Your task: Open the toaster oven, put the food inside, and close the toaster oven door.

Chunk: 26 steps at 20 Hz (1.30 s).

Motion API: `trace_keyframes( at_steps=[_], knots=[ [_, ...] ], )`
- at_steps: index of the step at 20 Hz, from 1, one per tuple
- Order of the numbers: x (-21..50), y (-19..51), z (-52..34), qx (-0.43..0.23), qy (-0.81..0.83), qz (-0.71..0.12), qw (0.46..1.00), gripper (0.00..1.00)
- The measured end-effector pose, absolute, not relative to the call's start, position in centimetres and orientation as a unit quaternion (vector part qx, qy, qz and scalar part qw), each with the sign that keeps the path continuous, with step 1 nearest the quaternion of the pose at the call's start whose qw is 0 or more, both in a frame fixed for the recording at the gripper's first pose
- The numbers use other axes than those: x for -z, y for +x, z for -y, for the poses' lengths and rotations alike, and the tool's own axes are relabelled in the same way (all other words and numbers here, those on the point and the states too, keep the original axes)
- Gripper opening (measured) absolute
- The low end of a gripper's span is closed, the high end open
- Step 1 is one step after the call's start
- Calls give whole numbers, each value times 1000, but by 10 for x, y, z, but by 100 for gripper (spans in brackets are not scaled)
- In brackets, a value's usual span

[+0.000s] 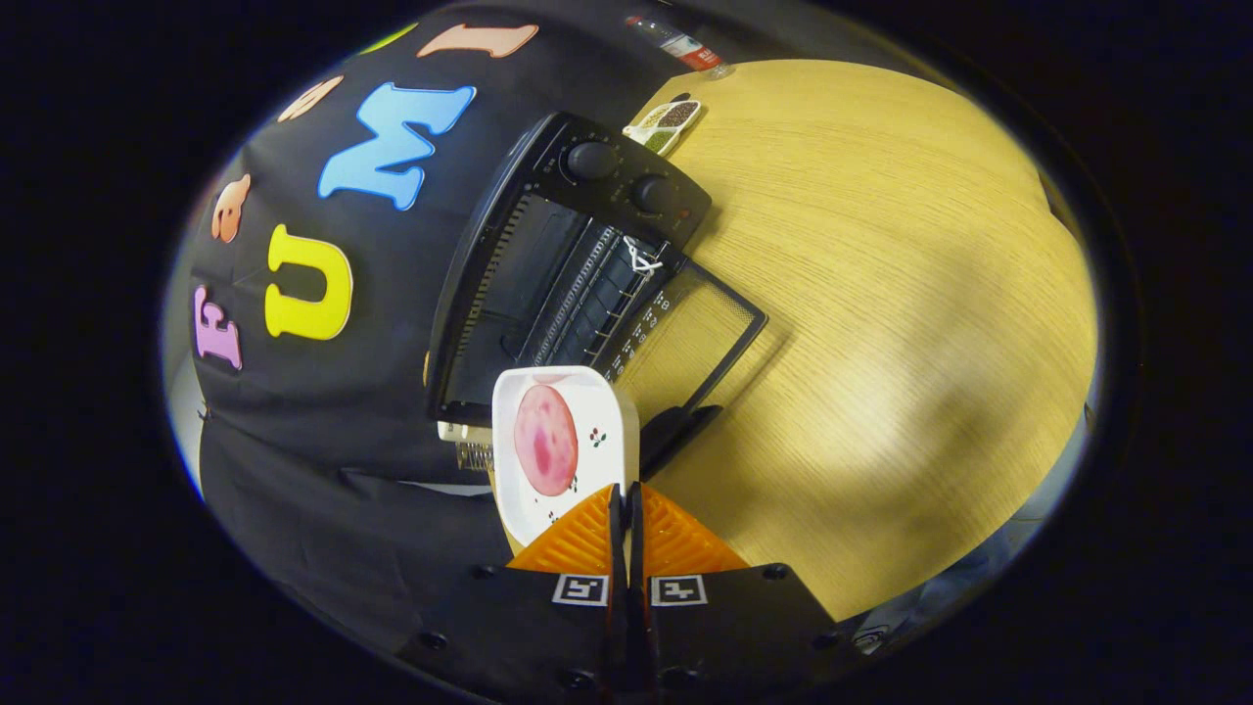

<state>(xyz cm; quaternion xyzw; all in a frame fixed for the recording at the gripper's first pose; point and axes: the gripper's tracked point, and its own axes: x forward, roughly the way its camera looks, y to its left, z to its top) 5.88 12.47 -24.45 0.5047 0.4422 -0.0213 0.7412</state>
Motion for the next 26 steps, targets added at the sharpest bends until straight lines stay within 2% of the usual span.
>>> trace_keyframes(
  at_steps=[16,26],
  knots=[
    [262,176,-137,128,602,-361,700,2],
    [285,211,-142,193,641,-310,675,2]
  ],
)
